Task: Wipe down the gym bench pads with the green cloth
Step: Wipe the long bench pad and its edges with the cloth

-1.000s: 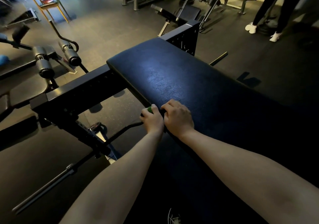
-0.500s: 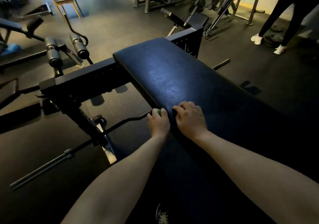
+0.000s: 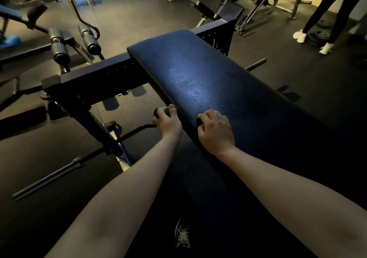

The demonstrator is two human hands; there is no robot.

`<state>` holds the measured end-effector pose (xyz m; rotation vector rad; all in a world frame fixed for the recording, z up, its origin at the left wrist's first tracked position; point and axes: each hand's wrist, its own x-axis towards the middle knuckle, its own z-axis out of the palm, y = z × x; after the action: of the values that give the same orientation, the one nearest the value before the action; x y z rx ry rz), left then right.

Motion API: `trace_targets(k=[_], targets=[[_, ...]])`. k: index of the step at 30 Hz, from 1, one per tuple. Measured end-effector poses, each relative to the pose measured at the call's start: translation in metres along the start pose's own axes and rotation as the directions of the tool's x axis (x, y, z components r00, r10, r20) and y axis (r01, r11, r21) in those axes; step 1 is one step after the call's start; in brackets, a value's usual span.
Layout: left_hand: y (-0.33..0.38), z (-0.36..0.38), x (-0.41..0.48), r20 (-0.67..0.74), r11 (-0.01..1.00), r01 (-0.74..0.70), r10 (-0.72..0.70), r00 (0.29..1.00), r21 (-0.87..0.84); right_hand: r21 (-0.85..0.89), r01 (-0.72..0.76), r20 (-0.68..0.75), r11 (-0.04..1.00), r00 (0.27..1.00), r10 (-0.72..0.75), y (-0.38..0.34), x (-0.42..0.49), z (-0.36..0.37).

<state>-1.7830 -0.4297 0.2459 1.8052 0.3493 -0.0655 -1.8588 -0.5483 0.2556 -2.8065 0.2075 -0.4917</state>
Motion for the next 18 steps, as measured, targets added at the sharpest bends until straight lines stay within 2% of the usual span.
trace_targets(k=[3, 6, 9, 12, 14, 18], targets=[[0.009, 0.018, -0.008, 0.077, 0.996, 0.023, -0.029, 0.997, 0.084, 0.021, -0.022, -0.003, 1.0, 1.0, 0.022, 0.001, -0.001, -0.001], [0.008, 0.025, -0.015, 0.047, 0.99, 0.014, -0.021, 0.999, 0.139, 0.103, -0.085, 0.024, 0.991, 0.996, 0.083, 0.001, -0.001, -0.008], [0.002, 0.024, -0.031, 0.066, 0.973, -0.083, 0.07, 0.995, 0.217, 0.174, -0.076, 0.115, 0.982, 0.992, 0.056, 0.009, -0.009, -0.015], [-0.004, 0.023, -0.054, 0.105, 0.943, -0.181, 0.158, 0.982, 0.278, 0.112, 0.002, 0.048, 0.994, 0.999, -0.007, 0.022, -0.028, -0.021], [-0.009, 0.02, -0.072, 0.138, 0.935, -0.218, 0.186, 0.973, 0.278, 0.024, -0.024, 0.032, 0.999, 0.999, 0.024, 0.027, -0.043, -0.027], [-0.023, 0.014, -0.113, 0.218, 0.965, -0.212, 0.177, 0.96, 0.154, 0.059, -0.049, 0.093, 0.997, 0.995, 0.043, 0.025, -0.059, -0.038]])
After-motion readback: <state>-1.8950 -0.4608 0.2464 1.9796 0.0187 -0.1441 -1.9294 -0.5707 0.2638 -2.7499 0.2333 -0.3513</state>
